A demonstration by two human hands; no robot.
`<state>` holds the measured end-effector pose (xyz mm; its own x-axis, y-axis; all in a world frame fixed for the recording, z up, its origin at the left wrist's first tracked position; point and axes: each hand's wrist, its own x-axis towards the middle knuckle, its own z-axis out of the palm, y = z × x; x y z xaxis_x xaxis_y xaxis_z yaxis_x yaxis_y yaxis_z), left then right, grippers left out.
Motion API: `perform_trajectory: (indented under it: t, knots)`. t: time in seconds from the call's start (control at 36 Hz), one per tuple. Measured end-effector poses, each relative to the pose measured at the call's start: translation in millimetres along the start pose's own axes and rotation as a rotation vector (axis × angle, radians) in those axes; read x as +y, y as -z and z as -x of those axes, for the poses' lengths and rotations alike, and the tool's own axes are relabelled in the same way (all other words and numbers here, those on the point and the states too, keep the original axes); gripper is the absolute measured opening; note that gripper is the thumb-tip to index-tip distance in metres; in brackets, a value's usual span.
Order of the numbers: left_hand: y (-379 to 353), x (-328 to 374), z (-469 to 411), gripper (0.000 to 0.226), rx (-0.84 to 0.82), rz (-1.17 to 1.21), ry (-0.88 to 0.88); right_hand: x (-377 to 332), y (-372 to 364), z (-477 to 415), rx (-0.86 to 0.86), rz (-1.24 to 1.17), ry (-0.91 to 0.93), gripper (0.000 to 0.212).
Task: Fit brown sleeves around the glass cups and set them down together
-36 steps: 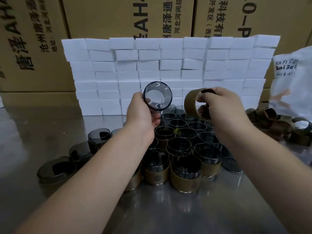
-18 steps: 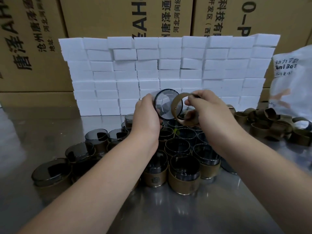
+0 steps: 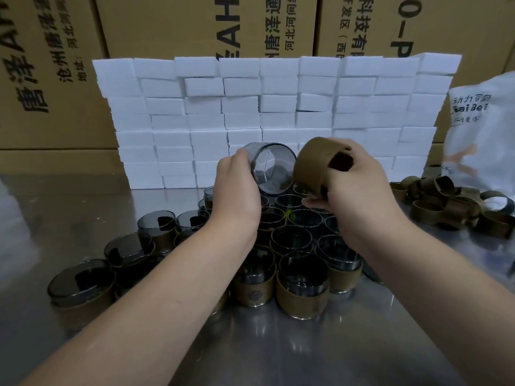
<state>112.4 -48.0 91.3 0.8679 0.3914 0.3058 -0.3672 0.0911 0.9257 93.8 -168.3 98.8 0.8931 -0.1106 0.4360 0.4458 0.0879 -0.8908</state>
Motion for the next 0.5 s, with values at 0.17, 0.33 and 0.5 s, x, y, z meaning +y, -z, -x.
perform_trajectory:
  t: [0.17, 0.33, 0.5]
  knots:
    - [0.8, 0.9, 0.4, 0.024, -0.001, -0.023, -0.003, 1.0, 1.0, -1.3, -0.024, 0.115, -0.021, 0.012]
    - [0.6, 1.2, -0.3, 0.020, -0.008, -0.065, -0.028, 3.6, -0.5, -3.2, -0.040, 0.222, -0.197, 0.024]
    - [3.0, -2.1, -1.2, 0.038, 0.046, -0.117, -0.027, -5.8, -0.5, -3.4, -0.010, 0.053, -0.372, 0.013]
